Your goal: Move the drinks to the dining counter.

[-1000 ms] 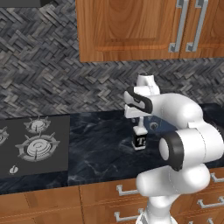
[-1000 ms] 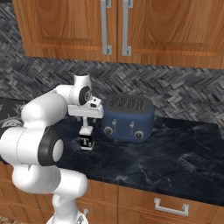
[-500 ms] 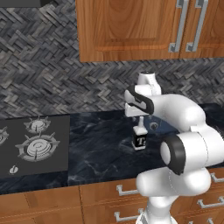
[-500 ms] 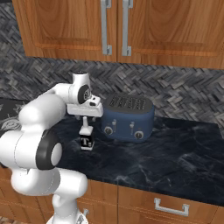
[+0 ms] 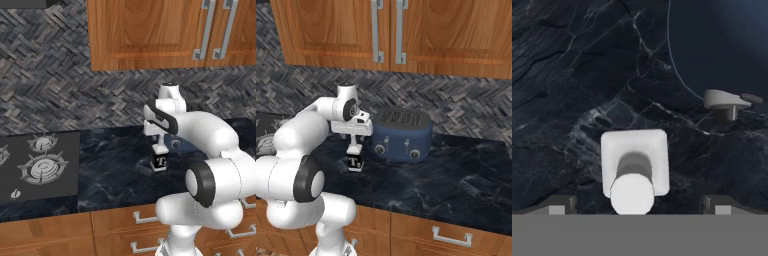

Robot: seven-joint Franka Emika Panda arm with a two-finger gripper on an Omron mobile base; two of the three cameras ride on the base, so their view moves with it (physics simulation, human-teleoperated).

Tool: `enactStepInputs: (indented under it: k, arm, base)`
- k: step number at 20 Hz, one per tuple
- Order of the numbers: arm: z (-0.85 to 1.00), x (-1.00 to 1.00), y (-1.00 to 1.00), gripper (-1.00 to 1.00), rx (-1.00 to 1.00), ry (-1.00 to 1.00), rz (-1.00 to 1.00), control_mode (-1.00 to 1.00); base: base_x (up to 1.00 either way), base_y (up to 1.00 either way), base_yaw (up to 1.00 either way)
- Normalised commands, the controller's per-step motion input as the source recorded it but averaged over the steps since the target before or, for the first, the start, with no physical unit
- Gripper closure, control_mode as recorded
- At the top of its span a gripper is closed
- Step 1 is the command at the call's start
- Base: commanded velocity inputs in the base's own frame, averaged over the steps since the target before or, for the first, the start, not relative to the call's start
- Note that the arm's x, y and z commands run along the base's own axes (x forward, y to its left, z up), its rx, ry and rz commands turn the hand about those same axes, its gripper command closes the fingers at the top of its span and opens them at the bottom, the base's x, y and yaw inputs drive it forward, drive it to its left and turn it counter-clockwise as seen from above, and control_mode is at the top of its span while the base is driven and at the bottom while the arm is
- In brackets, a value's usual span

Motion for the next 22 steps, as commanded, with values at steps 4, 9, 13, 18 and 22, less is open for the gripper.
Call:
enactStepInputs:
  k: [4, 9, 13, 18, 22]
  arm:
    - [0.00, 0.12, 0.00, -1.00, 0.00, 0.00, 0.00, -1.00]
    - [0.00, 0.08, 0.00, -1.00, 0.00, 0.00, 0.00, -1.00]
    - [0.00, 0.00, 0.00, -1.00, 0.00, 0.00, 0.00, -1.00]
    - [-0.04, 0.00, 0.00, -1.00, 0.00, 0.00, 0.00, -1.00]
    - [-0.06, 0.00, 0.00, -1.00, 0.00, 0.00, 0.00, -1.00]
  base:
    - [0.00, 0.00, 0.00]
    - [0.00, 0.00, 0.00]
    - [0.00, 0.00, 0.00]
    - [0.00, 0.00, 0.00]
    - [0.00, 0.00, 0.00]
